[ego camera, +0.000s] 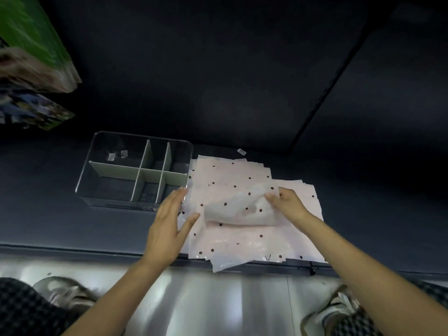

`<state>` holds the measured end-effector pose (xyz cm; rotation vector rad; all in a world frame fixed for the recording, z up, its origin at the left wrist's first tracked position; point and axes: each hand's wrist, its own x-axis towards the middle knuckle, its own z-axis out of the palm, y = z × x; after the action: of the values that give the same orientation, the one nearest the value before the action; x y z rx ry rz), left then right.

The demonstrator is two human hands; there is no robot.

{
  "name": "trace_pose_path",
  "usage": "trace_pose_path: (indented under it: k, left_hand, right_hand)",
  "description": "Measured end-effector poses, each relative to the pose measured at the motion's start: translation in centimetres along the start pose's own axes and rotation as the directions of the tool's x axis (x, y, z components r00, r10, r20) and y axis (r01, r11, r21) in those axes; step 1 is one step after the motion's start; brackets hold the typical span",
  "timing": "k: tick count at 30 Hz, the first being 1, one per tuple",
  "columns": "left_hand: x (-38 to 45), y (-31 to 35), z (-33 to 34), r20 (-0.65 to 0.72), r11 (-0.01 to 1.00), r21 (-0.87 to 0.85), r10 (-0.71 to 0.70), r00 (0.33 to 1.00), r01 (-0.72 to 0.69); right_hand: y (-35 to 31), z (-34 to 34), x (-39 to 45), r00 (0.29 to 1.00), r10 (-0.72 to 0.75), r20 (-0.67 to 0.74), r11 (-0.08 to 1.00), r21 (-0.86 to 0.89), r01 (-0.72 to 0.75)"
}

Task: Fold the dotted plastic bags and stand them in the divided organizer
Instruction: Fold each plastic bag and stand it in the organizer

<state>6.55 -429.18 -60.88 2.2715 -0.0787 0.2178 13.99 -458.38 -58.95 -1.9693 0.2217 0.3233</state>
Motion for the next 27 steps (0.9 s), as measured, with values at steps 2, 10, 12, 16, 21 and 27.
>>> trace_pose_path:
  k: [2,10,12,16,21,27]
  left_hand:
    - [0.6,0.4,1.3,0.012,0.992,0.069,0.108,0.994,-0.109]
    - [2.0,-0.3,8.0,0.537,0.804,0.386,0.203,0.819,-0.453]
    - [2.1,-1.2,9.0,0.632,0.772,0.425,0.12,0.765,-0.472]
    - [2.0,-2.3,9.9,0.695,0.725,0.469,0.049,0.717,-0.504]
    - [1.6,-2.4,10.4,0.692,0.715,0.497,0.015,0.722,-0.491]
    - [1.9,-3.1,9.5,0.687,0.725,0.496,0.009,0.727,-0.478]
  right_hand:
    - [0.2,0.4,2.5,0.993,0.073,-0.096,0.997,0.006,-0.072]
    - [3.9,1.8,8.0,0.948,0.227,-0.224,0.951,-0.161,-0.266]
    - [4.5,1.9,8.3,0.943,0.239,-0.23,0.942,-0.18,-0.283]
    - [4.4,2.6,7.0,0.903,0.069,-0.424,0.922,-0.319,-0.22]
    - [4.9,7.8,0.9,0.809,-0.57,-0.143,0.667,-0.654,0.355]
    - [9.1,8.4,-1.5,0.919,-0.258,0.299,0.422,-0.821,0.386]
